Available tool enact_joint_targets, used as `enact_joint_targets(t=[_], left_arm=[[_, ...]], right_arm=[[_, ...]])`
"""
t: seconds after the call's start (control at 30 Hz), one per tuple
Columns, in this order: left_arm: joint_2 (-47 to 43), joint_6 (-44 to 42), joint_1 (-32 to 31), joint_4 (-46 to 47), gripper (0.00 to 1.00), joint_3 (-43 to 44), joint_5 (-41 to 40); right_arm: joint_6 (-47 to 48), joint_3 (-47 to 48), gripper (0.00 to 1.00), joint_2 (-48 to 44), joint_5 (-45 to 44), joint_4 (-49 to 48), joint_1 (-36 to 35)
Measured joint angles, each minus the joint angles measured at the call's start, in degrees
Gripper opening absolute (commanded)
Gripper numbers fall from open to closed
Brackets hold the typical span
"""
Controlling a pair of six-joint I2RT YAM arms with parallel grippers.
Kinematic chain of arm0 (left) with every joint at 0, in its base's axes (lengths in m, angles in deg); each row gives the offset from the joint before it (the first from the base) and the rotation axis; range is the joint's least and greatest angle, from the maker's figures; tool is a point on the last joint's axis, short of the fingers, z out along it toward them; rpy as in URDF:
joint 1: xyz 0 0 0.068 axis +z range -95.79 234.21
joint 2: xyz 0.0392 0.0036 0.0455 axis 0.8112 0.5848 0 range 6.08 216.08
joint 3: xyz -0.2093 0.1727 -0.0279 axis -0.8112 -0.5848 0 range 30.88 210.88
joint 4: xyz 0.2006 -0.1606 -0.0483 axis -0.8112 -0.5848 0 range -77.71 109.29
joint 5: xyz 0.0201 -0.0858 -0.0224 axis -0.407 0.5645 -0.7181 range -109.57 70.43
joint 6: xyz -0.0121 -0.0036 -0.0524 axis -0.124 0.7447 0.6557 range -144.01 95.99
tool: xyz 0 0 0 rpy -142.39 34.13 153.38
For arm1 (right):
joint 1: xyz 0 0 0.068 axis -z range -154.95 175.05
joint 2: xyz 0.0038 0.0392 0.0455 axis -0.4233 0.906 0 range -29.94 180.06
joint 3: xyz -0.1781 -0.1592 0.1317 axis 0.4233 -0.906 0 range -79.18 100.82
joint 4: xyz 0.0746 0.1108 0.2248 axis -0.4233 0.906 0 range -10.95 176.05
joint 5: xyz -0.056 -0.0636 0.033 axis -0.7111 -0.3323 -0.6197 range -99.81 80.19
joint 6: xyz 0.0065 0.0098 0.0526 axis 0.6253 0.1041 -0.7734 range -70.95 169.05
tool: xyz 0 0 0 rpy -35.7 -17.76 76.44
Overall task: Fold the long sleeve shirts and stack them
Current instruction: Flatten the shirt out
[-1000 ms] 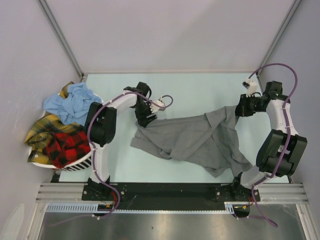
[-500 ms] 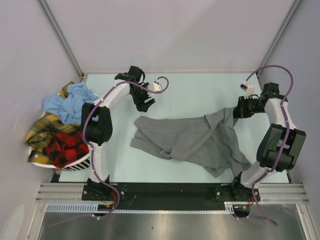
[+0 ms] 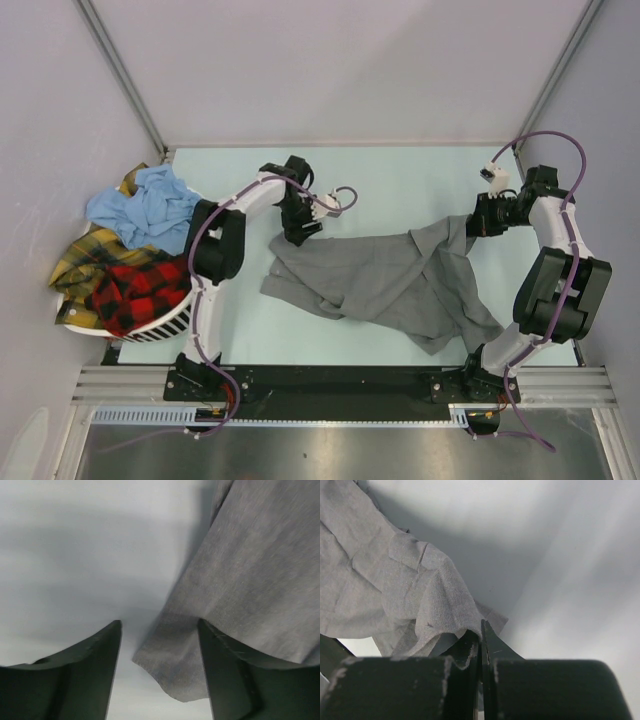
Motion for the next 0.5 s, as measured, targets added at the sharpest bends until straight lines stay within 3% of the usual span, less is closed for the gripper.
enact_joint_targets(t=[0.03, 0.07, 0.23, 0.27, 0.3, 0.5], left_arm=[[0.0, -0.3, -0.2, 0.7, 0.63, -1.0, -1.2], [-0.1, -0.7, -0.3, 1.4, 0.51, -1.8, -2.2], [-2.9, -0.9, -1.3, 3.7, 0.15, -6.5, -3.8], [-3.4, -0.8, -1.5, 3.8, 0.04, -7.2, -4.0], [-3.7, -0.8, -1.6, 4.0, 0.0, -7.6, -4.2], [-4.2, 4.6, 0.7, 2.8, 0.0, -5.1, -1.3]], right_arm=[[0.0, 0.0, 0.0, 0.0, 0.0, 0.0, 0.0], [0.0, 0.0, 0.0, 0.0, 0.0, 0.0, 0.0], [-0.2, 0.0, 0.0, 0.1, 0.1, 0.0, 0.0], [-0.4, 0.0, 0.0, 0.1, 0.3, 0.1, 0.0], [-0.6, 0.0, 0.0, 0.1, 0.5, 0.0, 0.0], [-4.2, 2.2, 0.0, 0.1, 2.1, -0.2, 0.3]])
